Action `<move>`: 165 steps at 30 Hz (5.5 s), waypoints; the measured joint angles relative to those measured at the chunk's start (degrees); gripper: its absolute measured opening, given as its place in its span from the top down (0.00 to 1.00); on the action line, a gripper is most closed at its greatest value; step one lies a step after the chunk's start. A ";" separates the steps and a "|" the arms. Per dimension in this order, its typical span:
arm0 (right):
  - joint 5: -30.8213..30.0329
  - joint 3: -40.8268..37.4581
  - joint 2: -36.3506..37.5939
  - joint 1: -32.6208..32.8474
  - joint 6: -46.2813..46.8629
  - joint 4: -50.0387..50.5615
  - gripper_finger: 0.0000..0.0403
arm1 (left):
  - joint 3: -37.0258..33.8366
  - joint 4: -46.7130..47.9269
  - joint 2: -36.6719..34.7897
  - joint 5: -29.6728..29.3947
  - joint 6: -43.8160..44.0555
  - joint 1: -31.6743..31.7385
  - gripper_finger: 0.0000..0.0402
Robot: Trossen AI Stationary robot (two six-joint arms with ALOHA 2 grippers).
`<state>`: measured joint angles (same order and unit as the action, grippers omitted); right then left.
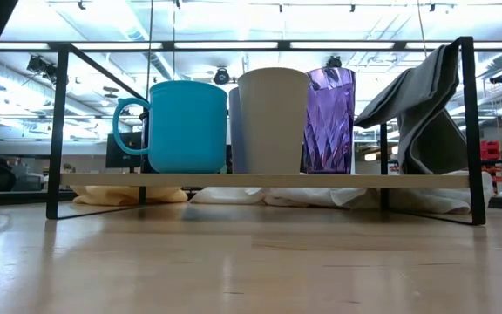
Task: Stack small to large cups/mugs on shelf
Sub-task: Put the orange cup on the shelf
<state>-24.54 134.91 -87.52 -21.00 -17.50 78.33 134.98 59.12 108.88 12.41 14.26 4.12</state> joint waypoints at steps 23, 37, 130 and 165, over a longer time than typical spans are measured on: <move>0.04 0.00 -0.38 -10.35 5.56 8.69 0.66 | -0.28 1.88 8.23 -4.84 3.25 -5.12 0.98; 3.90 0.02 -0.38 -13.41 4.42 8.17 0.66 | -0.35 4.80 11.86 -7.20 1.84 -4.97 0.98; 5.58 0.04 -0.40 -13.38 3.85 6.24 0.66 | 0.05 -10.09 5.76 -11.09 -7.97 -5.16 0.98; 5.60 0.04 -0.43 -13.37 4.26 6.29 0.66 | 0.04 6.49 15.25 -15.28 -13.46 -6.70 0.98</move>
<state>-18.94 134.96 -87.94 -34.37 -13.23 84.62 135.02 65.61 124.13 -2.87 0.81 -2.57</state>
